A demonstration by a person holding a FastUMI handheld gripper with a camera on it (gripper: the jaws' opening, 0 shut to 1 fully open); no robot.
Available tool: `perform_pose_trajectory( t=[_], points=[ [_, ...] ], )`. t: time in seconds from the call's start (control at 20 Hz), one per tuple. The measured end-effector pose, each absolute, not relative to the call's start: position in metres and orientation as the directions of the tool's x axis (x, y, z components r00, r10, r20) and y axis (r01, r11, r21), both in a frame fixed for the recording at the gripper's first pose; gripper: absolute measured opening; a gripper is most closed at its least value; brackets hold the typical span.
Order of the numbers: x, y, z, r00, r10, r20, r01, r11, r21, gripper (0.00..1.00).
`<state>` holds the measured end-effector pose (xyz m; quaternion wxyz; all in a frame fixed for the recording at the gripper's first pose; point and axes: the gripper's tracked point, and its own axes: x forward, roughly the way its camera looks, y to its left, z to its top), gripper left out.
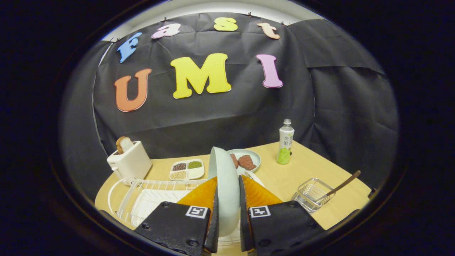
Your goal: Take the plate from the dish rack, then take the spoon from the basket and place it into the plate.
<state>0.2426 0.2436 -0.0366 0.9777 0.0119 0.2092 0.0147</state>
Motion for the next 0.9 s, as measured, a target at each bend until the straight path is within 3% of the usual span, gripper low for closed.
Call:
perform_pose_trajectory(
  t=[0.2,0.4,0.65,0.9],
  points=[
    [0.242,0.238,-0.005,0.939,0.000,-0.345,-0.015,0.999,-0.040,0.28],
    [0.216,0.242,0.003,0.931,0.100,-0.351,-0.086,0.995,0.056,0.16],
    [0.167,0.222,-0.004,0.910,0.187,-0.370,-0.133,0.977,0.166,0.15],
    [0.107,0.170,-0.045,0.898,0.188,-0.398,-0.101,0.968,0.229,0.15]
  ],
)
